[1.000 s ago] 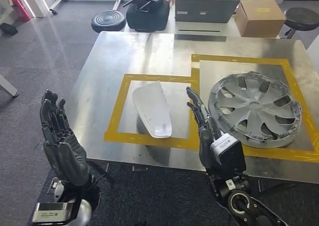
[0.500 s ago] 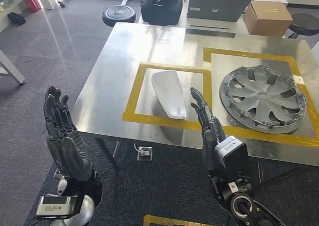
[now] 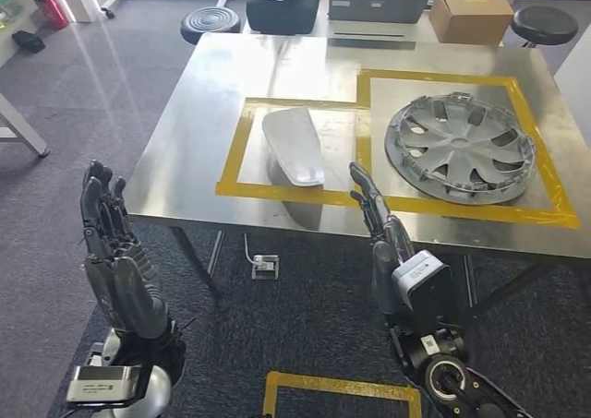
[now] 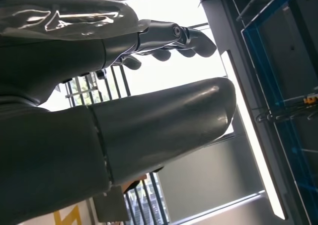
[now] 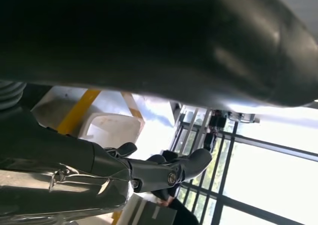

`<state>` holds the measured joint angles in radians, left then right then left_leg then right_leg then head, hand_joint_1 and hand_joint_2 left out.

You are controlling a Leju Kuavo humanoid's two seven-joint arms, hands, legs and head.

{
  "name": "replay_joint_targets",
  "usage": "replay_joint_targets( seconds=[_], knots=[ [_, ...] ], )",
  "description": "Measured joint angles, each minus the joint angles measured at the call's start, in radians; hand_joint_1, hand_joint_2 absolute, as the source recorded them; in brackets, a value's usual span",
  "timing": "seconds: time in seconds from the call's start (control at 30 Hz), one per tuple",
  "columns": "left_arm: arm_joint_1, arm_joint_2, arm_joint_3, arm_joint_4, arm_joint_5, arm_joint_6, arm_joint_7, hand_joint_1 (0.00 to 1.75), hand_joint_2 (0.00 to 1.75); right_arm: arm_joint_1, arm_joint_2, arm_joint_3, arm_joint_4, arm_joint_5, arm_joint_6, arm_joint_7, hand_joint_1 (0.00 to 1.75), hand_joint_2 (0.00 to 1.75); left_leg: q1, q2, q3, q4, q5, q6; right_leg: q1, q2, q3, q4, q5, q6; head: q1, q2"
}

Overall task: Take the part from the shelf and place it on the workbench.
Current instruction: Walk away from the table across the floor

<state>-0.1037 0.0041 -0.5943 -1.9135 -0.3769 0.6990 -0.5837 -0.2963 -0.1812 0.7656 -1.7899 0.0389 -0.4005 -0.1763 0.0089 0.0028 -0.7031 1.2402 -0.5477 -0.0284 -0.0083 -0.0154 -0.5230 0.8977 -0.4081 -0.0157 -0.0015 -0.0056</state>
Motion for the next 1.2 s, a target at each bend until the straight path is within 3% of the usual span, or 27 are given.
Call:
replay_joint_targets(
  seconds=[0.03,0.1,0.17,0.2,0.27,0.3,0.33,0.37,0.43,0.47,0.5,0.53,0.6,0.67,0.7,0.73,0.8,0.83,0.87,0.93,0.97,1.0,1.03,1.07,1.1,1.13,1.2],
  knots=[
    [0.000,0.001,0.000,0.000,0.000,0.000,0.000,0.00,0.00,0.000,0.000,0.000,0.000,0.000,0.000,0.000,0.00,0.00,0.004,0.000,0.019,-0.002,0.028,-0.004,-0.001,0.000,-0.019,0.006,0.010,0.003,-0.004,0.000],
    [-0.001,0.002,0.000,0.000,0.000,0.001,0.000,0.00,0.00,0.000,0.000,0.000,0.000,0.000,0.000,0.000,0.00,0.00,0.012,0.001,0.110,-0.105,0.076,-0.010,-0.004,0.000,-0.054,0.023,0.026,0.012,-0.012,0.000],
    [-0.002,0.002,0.000,0.000,-0.001,0.001,0.000,0.00,0.00,-0.001,0.000,-0.001,-0.001,0.000,0.000,0.000,0.00,0.00,0.013,-0.002,0.206,-0.245,0.066,-0.005,-0.003,0.001,-0.078,0.041,0.038,0.024,-0.017,0.000],
    [-0.003,0.002,0.000,-0.001,-0.002,0.001,0.001,0.00,0.00,-0.002,0.000,-0.001,-0.001,0.000,0.000,-0.001,0.00,0.00,0.011,-0.003,0.229,-0.285,0.056,0.001,-0.003,0.002,-0.084,0.046,0.045,0.030,-0.018,0.000],
    [-0.003,0.003,0.000,-0.001,-0.004,0.001,0.004,0.00,0.00,-0.001,0.000,-0.001,-0.001,0.000,0.000,0.000,0.00,0.00,0.007,-0.004,0.225,-0.298,0.060,0.022,-0.005,0.003,-0.089,0.046,0.060,0.044,-0.012,0.000],
    [-0.004,0.003,0.000,-0.001,-0.005,0.001,0.006,0.00,0.00,0.000,-0.001,-0.001,0.000,0.000,0.001,-0.001,0.00,0.00,0.007,-0.003,0.218,-0.300,0.068,0.032,-0.007,0.004,-0.095,0.052,0.052,0.050,-0.010,0.000],
    [-0.004,0.002,0.000,-0.001,-0.005,0.000,0.008,0.00,0.00,0.001,-0.002,-0.002,0.000,0.000,0.001,0.000,0.00,0.00,0.008,-0.001,0.208,-0.301,0.079,0.043,-0.010,0.006,-0.105,0.074,0.024,0.054,-0.006,0.000],
    [-0.004,0.002,0.000,-0.001,-0.005,0.000,0.010,0.00,0.00,0.002,-0.002,-0.002,0.000,0.000,0.002,0.000,0.00,0.00,0.009,0.001,0.196,-0.302,0.091,0.052,-0.011,0.008,-0.119,0.116,-0.023,0.058,0.001,0.000],
    [-0.004,0.001,0.000,-0.001,-0.005,0.000,0.012,0.00,0.00,0.003,-0.003,-0.002,0.001,0.000,0.002,-0.001,0.00,0.00,0.005,0.003,0.167,-0.301,0.115,0.060,-0.012,0.010,-0.150,0.249,-0.134,0.063,0.016,0.000],
    [-0.003,0.001,0.000,-0.001,-0.004,0.000,0.012,0.00,0.00,0.004,-0.003,-0.003,0.001,0.000,0.002,-0.001,0.00,0.00,0.004,0.003,0.151,-0.300,0.127,0.061,-0.012,0.011,-0.158,0.312,-0.163,0.065,0.022,0.000],
    [-0.003,0.001,0.000,-0.001,-0.002,0.000,0.011,0.00,0.00,0.005,-0.003,-0.003,0.002,0.000,0.001,-0.001,0.00,0.00,0.002,0.003,0.136,-0.300,0.138,0.060,-0.012,0.011,-0.154,0.352,-0.166,0.065,0.026,0.000],
    [-0.003,0.001,0.000,-0.001,0.000,0.000,0.011,0.00,0.00,0.006,-0.003,-0.003,0.002,0.000,0.001,-0.002,0.00,0.00,0.001,0.003,0.121,-0.299,0.150,0.059,-0.011,0.011,-0.134,0.357,-0.147,0.063,0.030,0.000],
    [-0.004,0.001,0.000,-0.001,0.006,0.000,0.008,0.00,0.00,0.006,-0.003,-0.003,0.002,0.000,0.001,-0.003,0.00,0.00,-0.001,0.003,0.095,-0.297,0.171,0.054,-0.010,0.012,-0.043,0.263,-0.092,0.055,0.035,0.000],
    [-0.005,0.001,0.000,-0.001,0.010,0.000,0.004,0.00,0.00,0.005,-0.003,-0.003,0.002,0.000,0.001,-0.004,0.00,0.00,-0.004,0.002,0.081,-0.295,0.189,0.044,-0.005,0.014,0.068,0.103,-0.089,0.043,0.039,0.000],
    [-0.006,0.001,0.000,-0.001,0.011,0.000,0.003,0.00,0.00,0.005,-0.003,-0.003,0.002,0.000,0.002,-0.004,0.00,0.00,-0.004,0.003,0.078,-0.297,0.199,0.039,-0.001,0.015,0.099,0.048,-0.099,0.038,0.038,0.000],
    [-0.006,0.001,0.000,-0.001,0.011,0.000,0.002,0.00,0.00,0.005,-0.003,-0.003,0.002,0.000,0.003,-0.005,0.00,0.00,-0.003,0.003,0.077,-0.300,0.209,0.032,0.002,0.015,0.109,0.019,-0.105,0.034,0.038,0.000],
    [-0.007,0.001,0.000,-0.001,0.011,0.000,-0.001,0.00,0.00,0.005,-0.003,-0.003,0.002,0.000,0.007,-0.007,0.00,0.00,-0.002,0.002,0.073,-0.302,0.218,0.018,0.002,0.013,0.093,0.009,-0.089,0.023,0.035,0.000],
    [-0.006,0.002,0.000,-0.001,0.012,0.000,-0.002,0.00,0.00,0.004,-0.003,-0.002,0.003,-0.001,0.010,-0.008,0.00,0.00,-0.001,0.001,0.063,-0.288,0.196,0.013,0.000,0.011,0.082,0.007,-0.077,0.015,0.033,0.000],
    [-0.005,0.002,0.000,-0.001,0.012,0.000,-0.004,0.00,0.00,0.004,-0.003,-0.002,0.003,-0.002,0.013,-0.008,0.00,0.00,0.000,0.000,0.046,-0.253,0.152,0.009,-0.003,0.008,0.069,0.004,-0.064,0.008,0.028,0.000],
    [-0.003,0.003,0.000,-0.001,0.014,0.000,-0.006,0.00,0.00,0.004,-0.003,-0.001,0.006,-0.004,0.017,-0.010,0.00,0.00,0.003,-0.001,0.004,-0.127,0.035,0.004,-0.002,0.004,0.041,0.005,-0.038,-0.001,0.014,0.000],
    [-0.001,0.003,0.000,-0.001,0.014,0.000,-0.007,0.00,0.00,0.005,-0.003,-0.001,0.007,-0.006,0.019,-0.010,0.00,0.00,0.003,-0.001,-0.012,-0.057,0.000,0.001,-0.002,0.003,0.026,0.006,-0.024,-0.002,0.008,0.000],
    [0.001,0.004,0.001,-0.001,0.014,0.000,-0.007,0.00,0.00,0.005,-0.003,0.000,0.009,-0.009,0.021,-0.010,0.00,0.00,0.003,-0.001,-0.017,-0.006,-0.006,-0.001,-0.001,0.002,0.010,0.007,-0.010,-0.001,0.003,0.000],
    [0.002,0.004,0.001,-0.001,0.015,0.000,-0.007,0.00,0.00,0.005,-0.003,0.000,0.011,-0.012,0.022,-0.010,0.00,0.00,0.003,-0.001,-0.008,0.015,0.012,-0.001,-0.001,0.002,-0.009,0.010,0.003,0.000,-0.001,0.000],
    [0.003,0.005,0.001,-0.001,0.015,0.001,-0.007,0.00,0.00,0.005,-0.003,0.001,0.012,-0.014,0.022,-0.009,0.00,0.00,0.003,-0.001,0.019,0.001,0.044,-0.001,0.000,0.002,-0.026,0.014,0.014,0.002,-0.005,0.000],
    [0.004,0.005,0.001,-0.001,0.015,0.001,-0.007,0.00,0.00,0.005,-0.003,0.001,0.012,-0.016,0.022,-0.009,0.00,0.00,0.003,0.000,0.065,-0.048,0.072,0.002,0.000,0.002,-0.042,0.019,0.023,0.005,-0.009,0.000],
    [0.004,0.005,0.001,-0.001,0.016,0.001,-0.007,0.00,0.00,0.004,-0.003,0.001,0.013,-0.017,0.022,-0.010,0.00,0.00,0.002,0.000,0.125,-0.122,0.083,0.006,0.001,0.002,-0.056,0.025,0.030,0.008,-0.014,0.000],
    [0.002,0.005,0.001,-0.002,0.018,0.001,-0.009,0.00,0.00,0.004,-0.003,0.001,0.014,-0.018,0.022,-0.010,0.00,0.00,-0.002,0.000,0.219,-0.261,0.070,0.017,0.004,0.001,-0.073,0.037,0.045,0.018,-0.017,0.000]
  ],
)
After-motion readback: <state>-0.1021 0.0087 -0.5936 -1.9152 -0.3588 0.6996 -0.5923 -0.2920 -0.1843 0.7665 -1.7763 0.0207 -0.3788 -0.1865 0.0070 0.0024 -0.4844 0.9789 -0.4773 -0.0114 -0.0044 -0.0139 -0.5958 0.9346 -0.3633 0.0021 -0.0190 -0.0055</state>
